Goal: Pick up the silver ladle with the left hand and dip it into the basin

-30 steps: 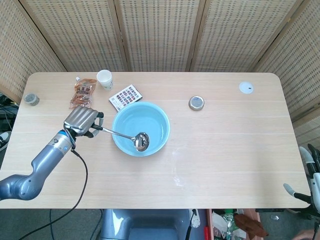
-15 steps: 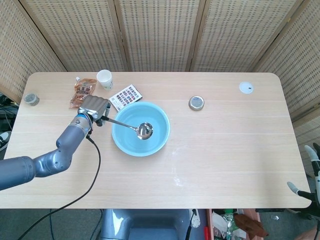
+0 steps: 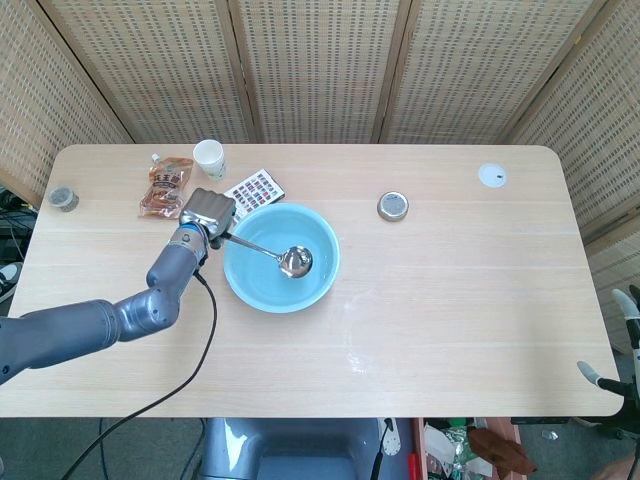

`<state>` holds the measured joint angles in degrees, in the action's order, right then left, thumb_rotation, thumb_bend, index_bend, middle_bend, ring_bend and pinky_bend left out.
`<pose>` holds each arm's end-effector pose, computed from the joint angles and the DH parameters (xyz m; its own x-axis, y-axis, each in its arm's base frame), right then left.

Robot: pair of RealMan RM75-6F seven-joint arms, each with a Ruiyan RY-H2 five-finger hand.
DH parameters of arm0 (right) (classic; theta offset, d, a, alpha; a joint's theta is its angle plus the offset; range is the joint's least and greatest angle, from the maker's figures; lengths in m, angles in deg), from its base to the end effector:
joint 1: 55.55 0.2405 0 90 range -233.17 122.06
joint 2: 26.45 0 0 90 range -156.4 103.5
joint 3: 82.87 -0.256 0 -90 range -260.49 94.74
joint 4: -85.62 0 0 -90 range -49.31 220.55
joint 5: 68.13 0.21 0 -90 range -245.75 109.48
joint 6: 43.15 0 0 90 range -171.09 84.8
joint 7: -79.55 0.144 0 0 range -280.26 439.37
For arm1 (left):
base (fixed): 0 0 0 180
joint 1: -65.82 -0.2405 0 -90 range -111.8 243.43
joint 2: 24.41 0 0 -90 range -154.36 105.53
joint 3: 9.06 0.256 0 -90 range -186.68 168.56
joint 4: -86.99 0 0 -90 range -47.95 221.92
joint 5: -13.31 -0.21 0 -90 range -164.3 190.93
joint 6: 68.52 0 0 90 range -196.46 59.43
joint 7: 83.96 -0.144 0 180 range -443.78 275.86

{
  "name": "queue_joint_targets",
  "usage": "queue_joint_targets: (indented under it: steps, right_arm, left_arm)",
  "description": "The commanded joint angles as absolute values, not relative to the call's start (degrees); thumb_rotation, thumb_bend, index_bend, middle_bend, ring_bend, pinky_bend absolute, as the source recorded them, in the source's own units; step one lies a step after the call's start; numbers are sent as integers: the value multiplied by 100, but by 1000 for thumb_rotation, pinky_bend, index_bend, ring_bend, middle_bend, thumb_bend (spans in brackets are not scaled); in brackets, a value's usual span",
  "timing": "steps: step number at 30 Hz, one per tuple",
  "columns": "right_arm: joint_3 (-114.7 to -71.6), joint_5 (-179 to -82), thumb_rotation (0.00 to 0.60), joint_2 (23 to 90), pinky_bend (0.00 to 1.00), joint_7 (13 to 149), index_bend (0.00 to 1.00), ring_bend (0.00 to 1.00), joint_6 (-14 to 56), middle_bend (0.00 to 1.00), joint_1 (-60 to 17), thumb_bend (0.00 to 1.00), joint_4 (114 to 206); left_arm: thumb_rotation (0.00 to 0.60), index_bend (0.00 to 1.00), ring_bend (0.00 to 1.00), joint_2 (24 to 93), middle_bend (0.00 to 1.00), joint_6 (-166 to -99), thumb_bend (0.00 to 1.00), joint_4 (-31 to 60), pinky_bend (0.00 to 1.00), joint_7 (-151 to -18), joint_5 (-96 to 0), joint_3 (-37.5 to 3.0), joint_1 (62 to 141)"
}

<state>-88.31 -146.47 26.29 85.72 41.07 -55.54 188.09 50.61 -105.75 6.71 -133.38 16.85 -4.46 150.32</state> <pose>-0.3155 -0.1611 0.2152 0.3026 0.0131 0.9530 -0.9381 0.1806 0.2954 -0.0740 0.4566 0.0494 0.7241 0.4347 0.5354 0.6668 -0.2433 -0.7044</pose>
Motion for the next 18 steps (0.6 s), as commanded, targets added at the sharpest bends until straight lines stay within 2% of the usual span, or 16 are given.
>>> queue_joint_targets:
  steps: [1, 11, 18]
  right_arm:
    - [-8831, -14630, 600, 2629, 0, 8582, 0, 0, 4080, 0, -5546, 0, 18803]
    - [-8838, -14622, 600, 2583, 0, 8717, 0, 0, 4028, 0, -5537, 0, 18779]
    - [-8845, -14611, 600, 2560, 0, 8785, 0, 0, 4013, 0, -5538, 0, 18768]
  left_arm:
    - [600, 994, 990, 5242, 1000, -10578, 784, 842, 1000, -13491, 1830, -310, 15150]
    - [600, 994, 990, 5840, 1000, -10834, 785, 1367, 1000, -14198, 2465, -37, 15556]
    - [600, 995, 990, 6096, 1000, -10970, 789, 1560, 1000, -14641, 2837, -47, 15702]
